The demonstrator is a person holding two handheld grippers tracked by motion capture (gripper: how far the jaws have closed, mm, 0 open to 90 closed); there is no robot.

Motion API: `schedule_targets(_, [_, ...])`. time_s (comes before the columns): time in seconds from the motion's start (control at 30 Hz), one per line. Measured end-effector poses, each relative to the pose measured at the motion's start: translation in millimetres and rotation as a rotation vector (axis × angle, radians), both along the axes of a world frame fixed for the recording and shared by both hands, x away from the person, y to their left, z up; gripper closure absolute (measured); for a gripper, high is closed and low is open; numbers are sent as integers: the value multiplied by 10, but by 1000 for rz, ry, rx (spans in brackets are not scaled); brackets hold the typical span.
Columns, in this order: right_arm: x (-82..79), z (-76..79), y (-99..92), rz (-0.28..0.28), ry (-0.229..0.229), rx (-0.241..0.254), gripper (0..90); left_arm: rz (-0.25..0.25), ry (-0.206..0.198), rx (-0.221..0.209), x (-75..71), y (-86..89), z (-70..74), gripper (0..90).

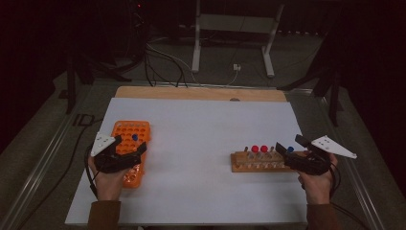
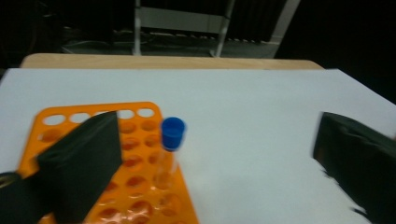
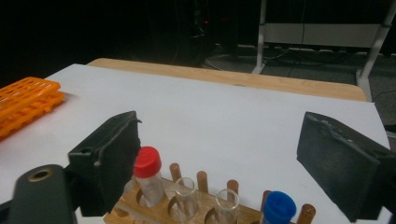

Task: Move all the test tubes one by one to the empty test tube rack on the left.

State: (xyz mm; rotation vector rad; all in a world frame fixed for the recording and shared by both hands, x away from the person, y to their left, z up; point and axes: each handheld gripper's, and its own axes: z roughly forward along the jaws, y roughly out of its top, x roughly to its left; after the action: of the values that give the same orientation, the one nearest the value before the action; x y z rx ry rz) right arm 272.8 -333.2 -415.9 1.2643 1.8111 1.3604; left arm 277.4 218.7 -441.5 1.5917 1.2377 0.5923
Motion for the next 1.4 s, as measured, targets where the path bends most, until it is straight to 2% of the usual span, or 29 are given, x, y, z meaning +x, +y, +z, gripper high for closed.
schedule_targets(0.07, [-7,0,-19,-8,2,7,138,-13,-14,28,-31,-42,8,3])
schedule_targets(0.2, [-23,-2,-82,-31,0,-2,143,-38,-43,21,-85,-59,11,3])
schedule_targets(0.3, [-21,-25,-120,-48,12,-25,183,-46,-52,46,-120,-71,-2,3])
schedule_targets(0.47, [-22,-98,-149,-53,27,-76,416,-32,-90,54,-195,-54,2,3])
schedule_targets(0.5, [-21,-130,-149,-72,19,-109,476,-28,-99,49,-201,-50,9,4])
schedule_targets(0.57, [-19,-144,-158,-85,21,-114,504,-20,-108,54,-211,-49,20,4])
schedule_targets(0.7, [5,-202,-218,-90,56,-92,609,-34,-109,39,-211,-63,17,4])
schedule_targets(0.9, [19,-272,-257,-48,88,-60,746,-19,-110,20,-240,-71,-2,4])
schedule_targets(1.1, [19,-313,-256,-47,99,-36,733,-9,-106,0,-249,-49,-14,4])
schedule_targets(1.13, [38,-365,-252,-56,122,-44,736,-7,-107,0,-250,-49,-14,4])
schedule_targets(1.23, [46,-390,-250,-56,123,-34,738,-5,-110,-5,-251,-45,-15,4])
schedule_targets(1.4, [60,-411,-229,-57,133,-47,733,-3,-114,-13,-252,-37,-16,4])
